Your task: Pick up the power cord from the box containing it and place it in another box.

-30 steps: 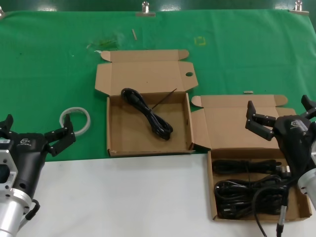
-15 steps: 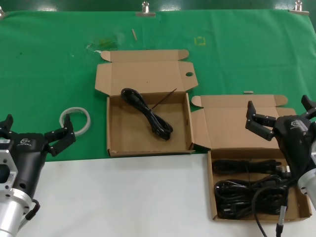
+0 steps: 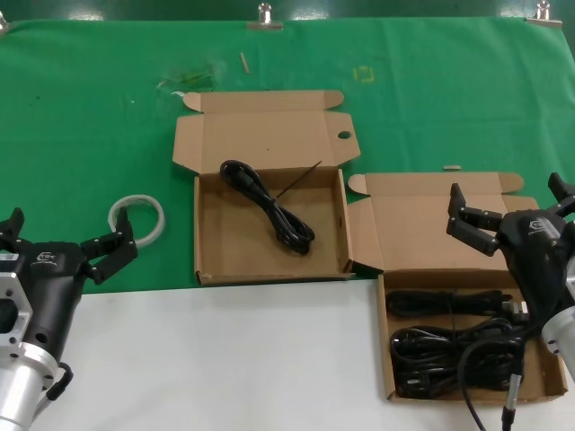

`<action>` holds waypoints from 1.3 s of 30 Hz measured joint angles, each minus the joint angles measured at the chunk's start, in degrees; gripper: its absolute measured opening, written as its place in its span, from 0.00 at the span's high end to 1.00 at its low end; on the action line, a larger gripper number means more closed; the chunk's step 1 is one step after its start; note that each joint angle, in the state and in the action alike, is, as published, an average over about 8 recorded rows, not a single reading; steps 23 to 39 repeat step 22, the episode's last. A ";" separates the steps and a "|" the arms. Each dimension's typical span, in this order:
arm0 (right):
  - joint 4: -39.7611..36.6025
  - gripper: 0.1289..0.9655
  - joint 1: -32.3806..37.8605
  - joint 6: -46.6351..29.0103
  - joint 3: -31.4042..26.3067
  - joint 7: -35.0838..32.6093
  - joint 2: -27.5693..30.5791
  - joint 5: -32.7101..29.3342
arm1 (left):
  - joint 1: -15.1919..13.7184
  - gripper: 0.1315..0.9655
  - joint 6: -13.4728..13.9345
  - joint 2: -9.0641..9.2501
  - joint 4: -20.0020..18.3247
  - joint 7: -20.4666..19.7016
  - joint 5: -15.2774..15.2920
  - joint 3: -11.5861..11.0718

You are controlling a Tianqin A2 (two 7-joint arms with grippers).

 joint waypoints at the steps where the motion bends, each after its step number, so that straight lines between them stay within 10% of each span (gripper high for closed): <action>1: 0.00 0.00 0.00 0.00 0.00 0.00 0.00 0.00 | 0.00 0.00 0.00 0.00 0.00 0.00 0.00 0.00; 39: 0.00 0.00 0.00 0.00 0.00 0.00 0.00 0.00 | 0.00 0.00 0.00 0.00 0.00 0.00 0.00 0.00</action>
